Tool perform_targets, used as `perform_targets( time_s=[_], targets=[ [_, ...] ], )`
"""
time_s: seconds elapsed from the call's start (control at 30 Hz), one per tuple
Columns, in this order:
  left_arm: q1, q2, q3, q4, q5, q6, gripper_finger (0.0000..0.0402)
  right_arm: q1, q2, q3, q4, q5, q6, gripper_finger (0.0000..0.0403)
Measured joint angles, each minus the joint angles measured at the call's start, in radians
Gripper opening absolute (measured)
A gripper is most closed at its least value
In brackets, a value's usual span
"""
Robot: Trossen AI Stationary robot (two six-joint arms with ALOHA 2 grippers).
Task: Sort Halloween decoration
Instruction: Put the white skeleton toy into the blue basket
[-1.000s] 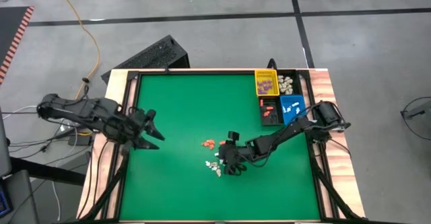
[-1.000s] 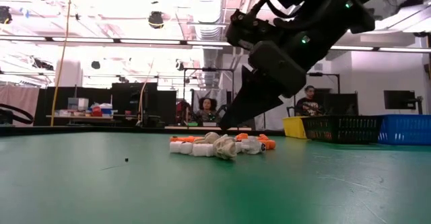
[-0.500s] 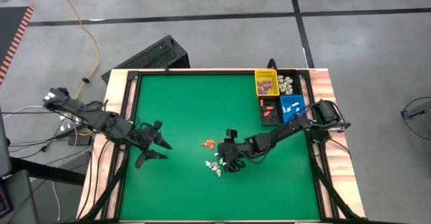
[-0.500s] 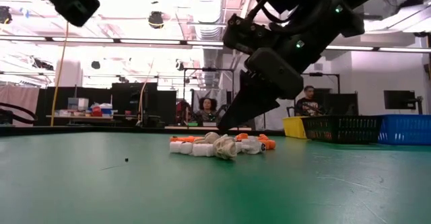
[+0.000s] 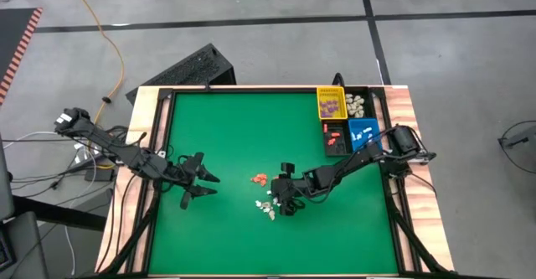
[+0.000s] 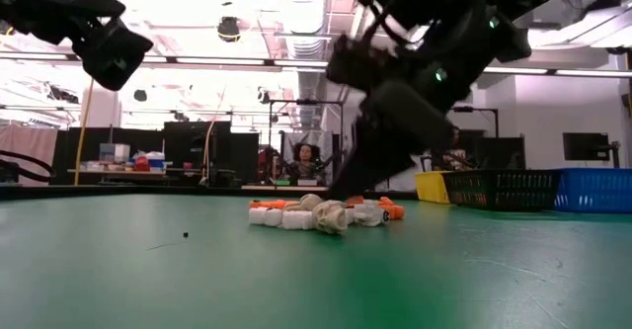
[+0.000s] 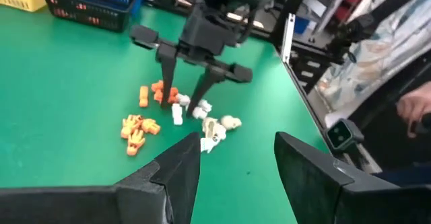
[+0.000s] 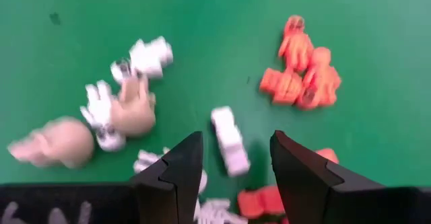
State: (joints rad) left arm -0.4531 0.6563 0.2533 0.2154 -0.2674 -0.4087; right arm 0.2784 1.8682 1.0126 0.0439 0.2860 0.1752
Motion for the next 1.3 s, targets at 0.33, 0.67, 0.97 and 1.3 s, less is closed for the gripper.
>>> perform_targets(
  time_s=[0.33,0.67,0.97,1.3],
  targets=[
    [0.0,0.0,-0.015,0.021,-0.019,-0.004,0.0181,0.0,0.066,0.048,0.0,0.014,0.003,0.0169],
    [0.0,0.0,-0.015,0.02,-0.036,-0.004,0.0181,0.003,0.056,0.092,-0.145,0.016,0.0,0.0034],
    [0.0,0.0,-0.015,0.021,-0.036,-0.011,0.0181,0.003,0.052,0.133,-0.164,0.031,0.007,0.0026],
    [0.004,0.0,-0.015,0.161,-0.104,-0.032,0.0181,-0.026,-0.071,0.203,-0.259,0.392,0.168,0.0026]
  ],
)
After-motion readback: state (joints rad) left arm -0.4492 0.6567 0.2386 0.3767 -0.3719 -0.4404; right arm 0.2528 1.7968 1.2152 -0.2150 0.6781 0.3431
